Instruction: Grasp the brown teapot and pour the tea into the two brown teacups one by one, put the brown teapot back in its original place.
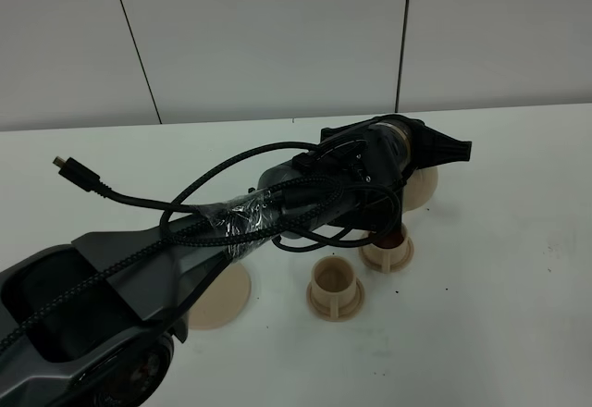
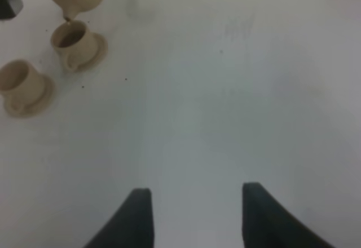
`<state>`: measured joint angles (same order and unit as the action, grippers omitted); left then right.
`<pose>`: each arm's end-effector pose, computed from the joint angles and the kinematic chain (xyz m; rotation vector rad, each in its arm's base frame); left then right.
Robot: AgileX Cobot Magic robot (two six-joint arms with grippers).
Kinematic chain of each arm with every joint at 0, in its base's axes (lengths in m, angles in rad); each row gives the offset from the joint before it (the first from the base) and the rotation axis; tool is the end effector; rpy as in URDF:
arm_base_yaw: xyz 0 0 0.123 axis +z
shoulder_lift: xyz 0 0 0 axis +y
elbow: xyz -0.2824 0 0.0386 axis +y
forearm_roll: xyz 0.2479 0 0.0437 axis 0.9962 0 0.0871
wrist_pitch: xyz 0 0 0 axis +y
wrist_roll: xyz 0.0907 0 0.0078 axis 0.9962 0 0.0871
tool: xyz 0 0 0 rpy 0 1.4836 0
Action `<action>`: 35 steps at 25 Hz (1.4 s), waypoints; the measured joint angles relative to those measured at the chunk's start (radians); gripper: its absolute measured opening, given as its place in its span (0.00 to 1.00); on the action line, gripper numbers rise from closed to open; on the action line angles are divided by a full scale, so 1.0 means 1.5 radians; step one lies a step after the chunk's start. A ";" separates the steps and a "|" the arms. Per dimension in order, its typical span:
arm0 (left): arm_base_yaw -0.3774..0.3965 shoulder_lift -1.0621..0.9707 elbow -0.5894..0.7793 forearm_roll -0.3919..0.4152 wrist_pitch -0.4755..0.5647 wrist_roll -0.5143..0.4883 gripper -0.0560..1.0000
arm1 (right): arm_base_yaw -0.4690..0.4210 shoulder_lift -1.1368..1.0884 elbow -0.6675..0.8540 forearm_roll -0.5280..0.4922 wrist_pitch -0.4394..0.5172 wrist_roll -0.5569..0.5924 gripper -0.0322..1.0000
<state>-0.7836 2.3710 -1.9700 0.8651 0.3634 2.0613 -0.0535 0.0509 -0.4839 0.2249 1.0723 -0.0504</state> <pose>0.4065 -0.3701 0.1892 2.4715 -0.4777 1.3849 0.0040 0.0177 0.2735 0.0003 2.1076 0.2111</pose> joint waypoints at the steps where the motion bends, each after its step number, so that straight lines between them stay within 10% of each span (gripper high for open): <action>1: 0.000 0.000 0.000 0.000 0.000 0.000 0.22 | 0.000 0.000 0.000 0.000 0.000 0.000 0.38; 35: 0.000 0.000 0.000 0.000 0.006 -0.014 0.22 | 0.000 0.000 0.000 0.000 0.000 0.000 0.38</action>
<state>-0.7836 2.3710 -1.9700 0.8651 0.3719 2.0398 -0.0535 0.0509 -0.4839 0.2249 1.0723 -0.0498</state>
